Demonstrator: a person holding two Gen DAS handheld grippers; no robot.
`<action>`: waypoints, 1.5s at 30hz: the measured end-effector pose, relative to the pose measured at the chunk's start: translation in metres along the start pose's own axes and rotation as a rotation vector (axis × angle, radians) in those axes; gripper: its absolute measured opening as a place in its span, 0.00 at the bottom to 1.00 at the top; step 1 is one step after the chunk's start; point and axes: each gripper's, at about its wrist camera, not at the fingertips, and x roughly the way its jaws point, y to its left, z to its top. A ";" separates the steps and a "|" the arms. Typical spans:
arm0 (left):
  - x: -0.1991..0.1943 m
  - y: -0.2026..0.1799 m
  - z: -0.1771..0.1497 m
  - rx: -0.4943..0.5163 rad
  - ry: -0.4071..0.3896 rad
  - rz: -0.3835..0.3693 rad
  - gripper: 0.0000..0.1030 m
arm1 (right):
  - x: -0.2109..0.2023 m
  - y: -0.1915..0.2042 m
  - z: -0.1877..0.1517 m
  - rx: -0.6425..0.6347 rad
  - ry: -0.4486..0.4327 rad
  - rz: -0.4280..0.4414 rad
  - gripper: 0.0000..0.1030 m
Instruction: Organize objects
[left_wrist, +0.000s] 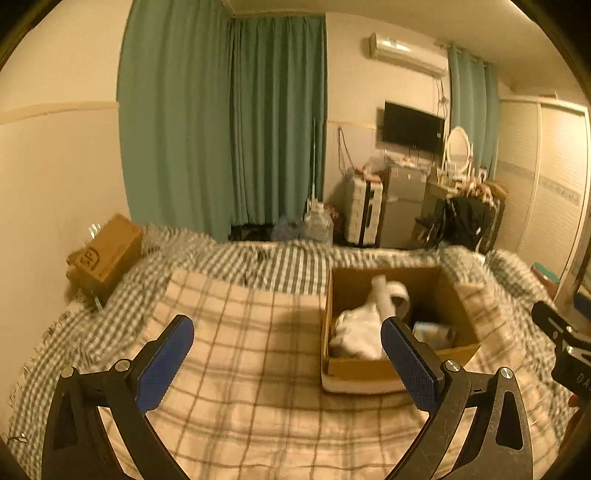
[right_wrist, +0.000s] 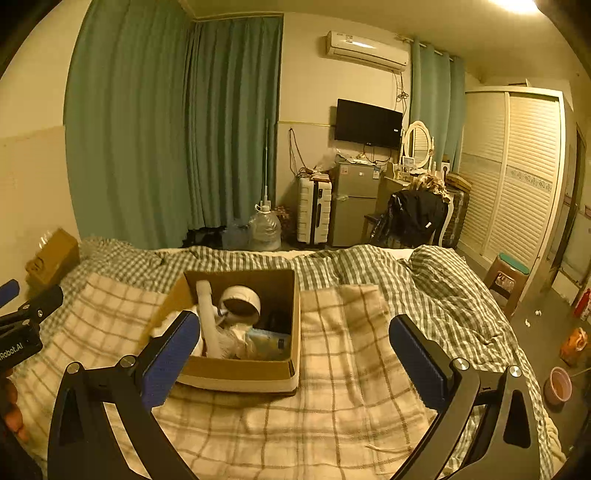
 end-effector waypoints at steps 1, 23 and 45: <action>0.007 -0.001 -0.004 0.003 0.019 -0.006 1.00 | 0.007 0.003 -0.005 -0.010 0.006 -0.005 1.00; 0.038 -0.019 -0.028 0.053 0.108 -0.036 1.00 | 0.044 0.009 -0.033 -0.010 0.086 0.015 1.00; 0.035 -0.014 -0.026 0.018 0.106 -0.039 1.00 | 0.045 0.011 -0.037 -0.010 0.094 0.012 1.00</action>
